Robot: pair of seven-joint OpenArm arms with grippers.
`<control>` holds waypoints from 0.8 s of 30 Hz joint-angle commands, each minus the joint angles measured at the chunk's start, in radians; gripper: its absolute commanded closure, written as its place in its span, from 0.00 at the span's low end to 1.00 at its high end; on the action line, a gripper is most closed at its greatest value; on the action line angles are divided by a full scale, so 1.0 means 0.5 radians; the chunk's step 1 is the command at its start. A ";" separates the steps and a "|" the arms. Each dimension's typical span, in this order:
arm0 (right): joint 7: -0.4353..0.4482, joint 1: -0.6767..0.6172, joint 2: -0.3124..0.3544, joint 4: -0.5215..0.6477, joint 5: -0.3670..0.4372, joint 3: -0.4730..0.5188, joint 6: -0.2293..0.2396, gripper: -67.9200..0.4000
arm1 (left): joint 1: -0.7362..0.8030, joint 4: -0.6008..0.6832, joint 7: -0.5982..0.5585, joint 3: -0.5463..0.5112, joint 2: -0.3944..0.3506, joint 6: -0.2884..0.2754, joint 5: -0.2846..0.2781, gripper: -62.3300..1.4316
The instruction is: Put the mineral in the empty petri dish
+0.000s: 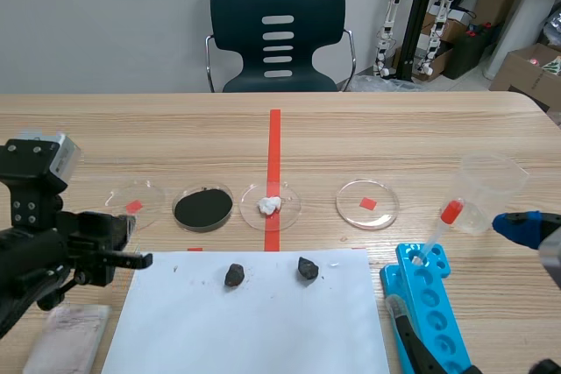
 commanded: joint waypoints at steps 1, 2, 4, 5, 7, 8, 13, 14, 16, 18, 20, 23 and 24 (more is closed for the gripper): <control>0.030 0.013 0.015 0.024 0.019 0.005 -0.007 0.00 | -0.072 -0.002 -0.036 0.003 -0.015 -0.016 -0.008 0.77; 0.030 0.013 0.015 0.024 0.019 0.005 -0.007 0.00 | -0.111 -0.026 -0.037 0.003 -0.015 -0.016 -0.007 0.77; 0.030 0.013 0.015 0.024 0.019 0.005 -0.007 0.00 | -0.188 -0.089 -0.037 0.003 -0.014 -0.016 -0.008 0.77; 0.030 0.013 0.015 0.024 0.019 0.005 -0.007 0.00 | -0.226 -0.128 -0.037 0.003 -0.014 -0.016 -0.008 0.77; 0.030 0.013 0.015 0.024 0.019 0.005 -0.007 0.00 | -0.298 -0.208 -0.037 0.005 -0.002 -0.016 0.004 0.77; 0.030 0.013 0.015 0.024 0.019 0.005 -0.007 0.00 | -0.336 -0.249 -0.037 0.005 0.006 -0.016 0.013 0.77; 0.030 0.013 0.015 0.024 0.019 0.005 -0.007 0.00 | -0.526 -0.468 0.018 0.005 0.046 -0.017 0.038 0.77; 0.030 0.013 0.015 0.024 0.019 0.005 -0.007 0.00 | -0.562 -0.507 0.045 0.005 0.049 -0.017 0.038 0.77; 0.030 0.013 0.015 0.024 0.019 0.005 -0.007 0.00 | -0.639 -0.581 0.128 0.007 0.060 -0.016 0.038 0.77; 0.030 0.013 0.015 0.024 0.019 0.005 -0.007 0.00 | -0.710 -0.651 0.202 0.008 0.076 -0.016 0.038 0.77; 0.030 0.013 0.015 0.024 0.019 0.005 -0.007 0.00 | -0.777 -0.720 0.237 0.008 0.101 -0.017 0.039 0.77; 0.029 0.013 0.015 0.024 0.019 0.005 -0.007 0.00 | -0.876 -0.834 0.249 0.008 0.145 -0.016 0.063 0.77; 0.030 0.013 0.015 0.024 0.019 0.005 -0.007 0.00 | -0.905 -0.871 0.255 0.008 0.153 -0.016 0.071 0.77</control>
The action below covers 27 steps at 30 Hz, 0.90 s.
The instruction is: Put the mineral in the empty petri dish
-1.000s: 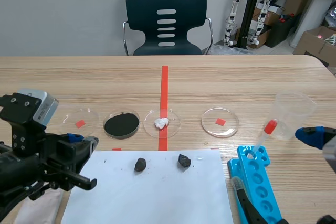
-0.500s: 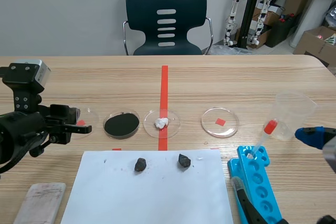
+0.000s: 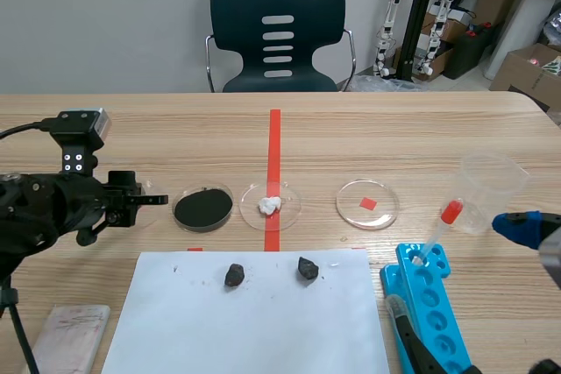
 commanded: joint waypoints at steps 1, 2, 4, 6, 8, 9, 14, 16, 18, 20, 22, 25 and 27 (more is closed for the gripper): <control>0.030 0.013 0.014 0.024 0.019 0.005 -0.007 0.00 | -0.063 -0.015 -0.013 0.005 0.020 -0.003 0.009 0.77; 0.030 0.013 0.014 0.024 0.019 0.005 -0.007 0.00 | -0.093 -0.054 -0.009 0.005 0.029 -0.002 0.024 0.77; 0.030 0.013 0.014 0.024 0.019 0.005 -0.007 0.00 | -0.146 -0.134 -0.006 0.005 0.037 -0.001 0.031 0.77; 0.030 0.013 0.014 0.024 0.019 0.005 -0.007 0.00 | -0.202 -0.213 -0.006 0.005 0.042 0.018 0.030 0.77; 0.029 0.013 0.014 0.024 0.019 0.005 -0.007 0.00 | -0.253 -0.285 -0.007 0.005 0.047 0.043 0.031 0.77; 0.030 0.013 0.014 0.024 0.019 0.005 -0.007 0.00 | -0.278 -0.318 -0.007 0.005 0.047 0.055 0.030 0.77; 0.030 0.013 0.014 0.024 0.019 0.005 -0.007 0.00 | -0.379 -0.443 -0.009 0.005 0.047 0.102 0.031 0.77; 0.030 0.013 0.014 0.024 0.019 0.005 -0.007 0.00 | -0.409 -0.494 -0.010 0.005 0.052 0.127 0.038 0.77; 0.029 0.013 0.014 0.024 0.019 0.005 -0.007 0.00 | -0.436 -0.540 -0.014 0.005 0.058 0.133 0.040 0.77; 0.030 0.013 0.014 0.024 0.019 0.005 -0.007 0.00 | -0.459 -0.582 -0.029 0.005 0.064 0.133 0.044 0.77; 0.030 0.013 0.014 0.024 0.019 0.005 -0.007 0.00 | -0.475 -0.624 -0.046 0.005 0.068 0.134 0.044 0.77; 0.030 0.013 0.014 0.024 0.019 0.005 -0.007 0.00 | -0.487 -0.658 -0.055 0.005 0.067 0.143 0.048 0.77; 0.030 0.013 0.014 0.024 0.019 0.005 -0.007 0.00 | -0.491 -0.668 -0.060 0.005 0.067 0.172 0.071 0.77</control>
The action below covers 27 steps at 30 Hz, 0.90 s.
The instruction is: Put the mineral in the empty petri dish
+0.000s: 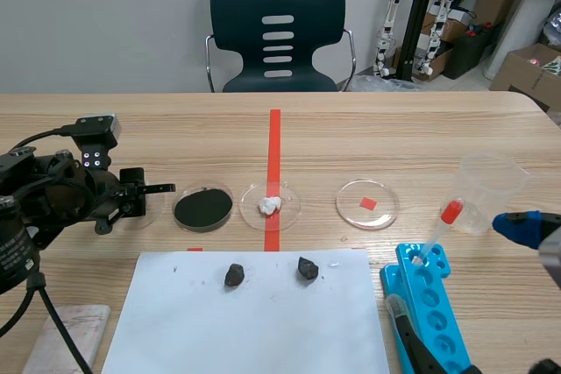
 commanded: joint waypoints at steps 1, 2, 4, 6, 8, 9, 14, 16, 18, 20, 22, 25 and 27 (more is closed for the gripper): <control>0.030 0.013 0.015 0.024 0.019 0.005 -0.007 0.00 | -0.045 0.029 -0.019 0.000 0.004 0.021 0.023 0.77; 0.030 0.013 0.015 0.024 0.019 0.005 -0.007 0.00 | -0.047 0.028 -0.019 0.000 0.004 0.021 0.028 0.77; 0.030 0.013 0.015 0.024 0.019 0.005 -0.007 0.00 | -0.048 0.028 -0.019 0.000 0.004 0.021 0.036 0.77; 0.030 0.013 0.015 0.024 0.019 0.005 -0.007 0.00 | -0.048 0.028 -0.019 0.000 0.003 0.031 0.036 0.77; 0.030 0.013 0.015 0.024 0.019 0.005 -0.007 0.00 | -0.047 0.028 -0.013 0.000 0.003 0.034 0.036 0.77; 0.030 0.013 0.015 0.024 0.019 0.005 -0.007 0.00 | -0.047 0.028 -0.010 0.000 0.003 0.034 0.036 0.77; 0.030 0.013 0.015 0.024 0.019 0.005 -0.007 0.00 | -0.047 0.028 -0.010 0.000 0.003 0.034 0.036 0.56; 0.030 0.013 0.015 0.024 0.019 0.005 -0.007 0.00 | -0.047 0.028 -0.011 0.000 0.002 0.034 0.036 0.46; 0.030 0.013 0.015 0.024 0.019 0.005 -0.007 0.00 | -0.047 0.028 -0.011 0.000 -0.002 0.034 0.036 0.40; 0.030 0.013 0.015 0.024 0.019 0.005 -0.007 0.00 | -0.047 0.028 -0.014 0.000 -0.002 0.034 0.036 0.36; 0.030 0.013 0.015 0.024 0.019 0.005 -0.007 0.00 | -0.040 0.029 -0.031 0.000 -0.003 0.034 0.036 0.30; 0.030 0.013 0.015 0.024 0.019 0.005 -0.007 0.00 | -0.011 0.031 -0.124 0.000 -0.008 0.033 0.036 0.15; 0.030 0.013 0.015 0.024 0.019 0.005 -0.007 0.00 | 0.027 0.034 -0.228 0.000 -0.008 0.028 0.036 0.04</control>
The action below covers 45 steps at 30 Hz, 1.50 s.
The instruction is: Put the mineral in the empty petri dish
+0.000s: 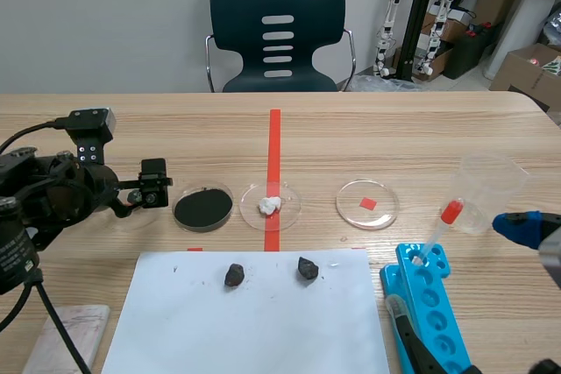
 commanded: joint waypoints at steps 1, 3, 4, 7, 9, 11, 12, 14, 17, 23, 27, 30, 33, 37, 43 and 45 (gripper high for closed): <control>0.030 0.013 0.015 0.024 0.019 0.005 -0.007 0.00 | 0.037 0.035 -0.085 0.000 -0.008 -0.006 0.002 0.00; 0.030 0.013 0.015 0.024 0.019 0.005 -0.007 0.00 | 0.086 0.062 -0.182 0.000 -0.008 -0.008 0.002 0.00; 0.030 0.013 0.015 0.024 0.019 0.005 -0.007 0.00 | 0.111 0.079 -0.227 0.000 -0.008 -0.008 0.002 0.00; 0.030 0.013 0.015 0.024 0.019 0.005 -0.007 0.00 | 0.199 0.167 -0.398 0.000 -0.014 -0.119 0.002 0.00; 0.030 0.013 0.015 0.024 0.019 0.005 -0.007 0.00 | 0.251 0.249 -0.472 0.000 -0.029 -0.205 0.001 0.00; 0.030 0.013 0.015 0.024 0.019 0.005 -0.007 0.00 | 0.303 0.349 -0.505 0.000 -0.041 -0.239 0.001 0.00; 0.029 0.013 0.015 0.024 0.019 0.005 -0.007 0.00 | 0.327 0.400 -0.514 0.000 -0.047 -0.239 0.002 0.00; 0.030 0.013 0.015 0.024 0.019 0.005 -0.007 0.00 | 0.375 0.501 -0.520 0.000 -0.064 -0.239 0.002 0.00; 0.030 0.013 0.015 0.024 0.019 0.005 -0.007 0.00 | 0.433 0.635 -0.519 0.000 -0.088 -0.239 0.002 0.00; 0.030 0.013 0.015 0.024 0.019 0.005 -0.007 0.00 | 0.445 0.692 -0.517 0.000 -0.095 -0.239 0.000 0.00; 0.030 0.013 0.015 0.024 0.019 0.005 -0.007 0.00 | 0.445 0.692 -0.516 0.000 -0.095 -0.239 0.000 0.00; 0.030 0.013 0.015 0.024 0.019 0.005 -0.007 0.00 | 0.445 0.692 -0.510 0.000 -0.095 -0.239 0.001 0.00; 0.030 0.013 0.015 0.024 0.019 0.005 -0.007 0.00 | 0.445 0.692 -0.512 0.000 -0.095 -0.239 0.001 0.00; 0.030 0.013 0.015 0.024 0.019 0.005 -0.007 0.00 | 0.445 0.692 -0.518 0.000 -0.095 -0.239 0.001 0.00; 0.030 0.013 0.015 0.024 0.019 0.005 -0.007 0.00 | 0.445 0.692 -0.518 0.000 -0.095 -0.239 0.001 0.00; 0.030 0.013 0.015 0.024 0.019 0.005 -0.007 0.00 | 0.445 0.692 -0.518 0.000 -0.095 -0.239 0.001 0.00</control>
